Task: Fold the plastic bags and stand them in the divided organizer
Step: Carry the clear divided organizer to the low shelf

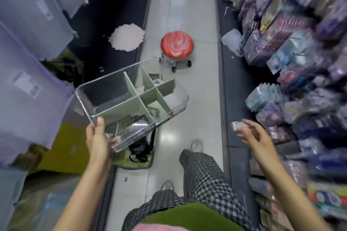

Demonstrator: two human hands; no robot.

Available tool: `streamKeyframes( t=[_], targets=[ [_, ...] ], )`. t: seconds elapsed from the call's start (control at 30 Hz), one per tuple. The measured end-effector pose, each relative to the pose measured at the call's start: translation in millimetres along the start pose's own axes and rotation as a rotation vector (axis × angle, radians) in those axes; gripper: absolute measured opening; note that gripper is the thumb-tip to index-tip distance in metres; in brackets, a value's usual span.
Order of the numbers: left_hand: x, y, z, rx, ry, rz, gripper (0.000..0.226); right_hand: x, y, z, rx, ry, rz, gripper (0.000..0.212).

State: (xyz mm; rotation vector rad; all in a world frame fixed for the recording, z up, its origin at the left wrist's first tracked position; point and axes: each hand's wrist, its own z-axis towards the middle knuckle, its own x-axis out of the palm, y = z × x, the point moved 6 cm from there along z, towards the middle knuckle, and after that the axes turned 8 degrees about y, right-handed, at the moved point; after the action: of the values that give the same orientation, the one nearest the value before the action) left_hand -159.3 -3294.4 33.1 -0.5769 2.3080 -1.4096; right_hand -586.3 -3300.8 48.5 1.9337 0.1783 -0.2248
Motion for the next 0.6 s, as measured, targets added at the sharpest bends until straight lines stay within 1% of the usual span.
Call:
streamKeyframes(
  t=[0.07, 0.1, 0.17, 0.23, 0.27, 0.3, 0.37, 0.4, 0.53, 0.6],
  targets=[
    [39, -14, 44, 0.003, -0.006, 0.010, 0.013, -13, 4, 58, 0.016, 0.006, -0.018, 0.029],
    [59, -21, 65, 0.000, -0.016, 0.004, 0.013, -21, 6, 91, 0.019, 0.008, -0.023, 0.029],
    [96, -33, 103, -0.005, -0.052, -0.016, 0.023, -35, 15, 161, 0.022, 0.020, -0.016, 0.023],
    [130, -50, 136, -0.019, -0.104, -0.030, 0.035, -43, 39, 233, 0.021, 0.054, -0.024, 0.021],
    [146, -60, 150, -0.023, -0.128, -0.040, 0.036, -44, 55, 270, 0.012, 0.074, -0.029, 0.021],
    [161, -71, 165, -0.027, -0.145, -0.046, 0.030, -44, 75, 306, -0.002, 0.096, -0.041, 0.021],
    [187, -89, 193, -0.043, -0.168, -0.049, 0.012, -35, 118, 376, -0.038, 0.160, -0.078, 0.021],
    [196, -97, 207, -0.057, -0.185, -0.056, 0.009, -26, 140, 409, -0.055, 0.200, -0.094, 0.021],
    [213, -118, 267, -0.126, -0.291, -0.109, 0.026, 22, 216, 530, -0.113, 0.354, -0.179, 0.021],
    [219, -127, 305, -0.141, -0.363, -0.132, 0.025, 53, 247, 590, -0.141, 0.427, -0.223, 0.020]
  ],
)
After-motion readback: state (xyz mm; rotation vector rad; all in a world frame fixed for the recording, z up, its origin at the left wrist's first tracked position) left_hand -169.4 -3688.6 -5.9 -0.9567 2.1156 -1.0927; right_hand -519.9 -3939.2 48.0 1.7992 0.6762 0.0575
